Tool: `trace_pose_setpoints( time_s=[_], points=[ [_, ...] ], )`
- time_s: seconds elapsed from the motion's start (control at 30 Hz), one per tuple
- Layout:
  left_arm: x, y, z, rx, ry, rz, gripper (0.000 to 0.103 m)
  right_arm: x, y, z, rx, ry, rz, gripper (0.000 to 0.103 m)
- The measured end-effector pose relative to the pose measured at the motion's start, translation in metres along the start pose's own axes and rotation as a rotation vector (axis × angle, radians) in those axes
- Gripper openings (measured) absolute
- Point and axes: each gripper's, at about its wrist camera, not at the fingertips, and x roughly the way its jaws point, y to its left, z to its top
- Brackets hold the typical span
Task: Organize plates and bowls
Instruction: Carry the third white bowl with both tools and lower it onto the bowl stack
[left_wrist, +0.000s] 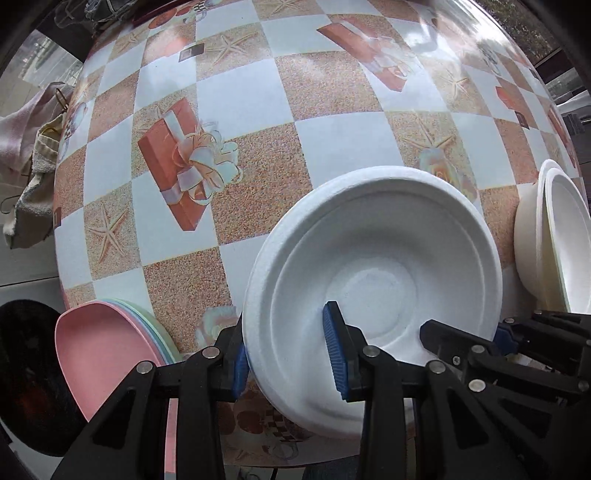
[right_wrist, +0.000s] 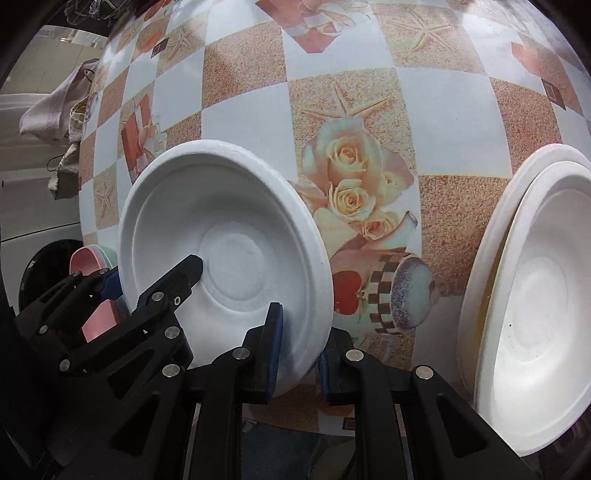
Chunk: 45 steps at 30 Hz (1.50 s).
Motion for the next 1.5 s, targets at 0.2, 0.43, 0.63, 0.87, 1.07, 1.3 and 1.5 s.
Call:
trace_pose_setpoints(
  time_s=[0.2,0.43,0.63,0.87,1.07,1.3,1.5],
  points=[
    [0.003,-0.029,-0.033,0.096,0.012,0.003,0.039,0.009,-0.014,-0.032,0.027,0.038,0.004,0.020],
    [-0.006,-0.047,-0.047,0.109,0.026,-0.001,0.040,0.012,-0.006,-0.037,0.023,0.051,-0.007,0.020],
    [-0.036,-0.050,-0.054,0.119,-0.005,0.022,0.040,-0.005,-0.009,-0.028,0.001,0.028,0.006,0.021],
    [-0.064,-0.062,-0.053,0.158,-0.050,0.042,0.040,-0.028,-0.006,-0.025,-0.013,-0.012,0.014,0.021],
    [-0.089,-0.077,-0.037,0.206,-0.105,0.037,0.040,-0.051,-0.018,-0.031,0.010,-0.078,0.019,0.021],
    [-0.109,-0.112,-0.011,0.306,-0.176,0.021,0.039,-0.081,-0.049,-0.042,0.101,-0.160,0.021,0.022],
    [-0.114,-0.135,0.001,0.373,-0.206,0.002,0.039,-0.104,-0.079,-0.045,0.171,-0.201,0.017,0.022]
  ],
)
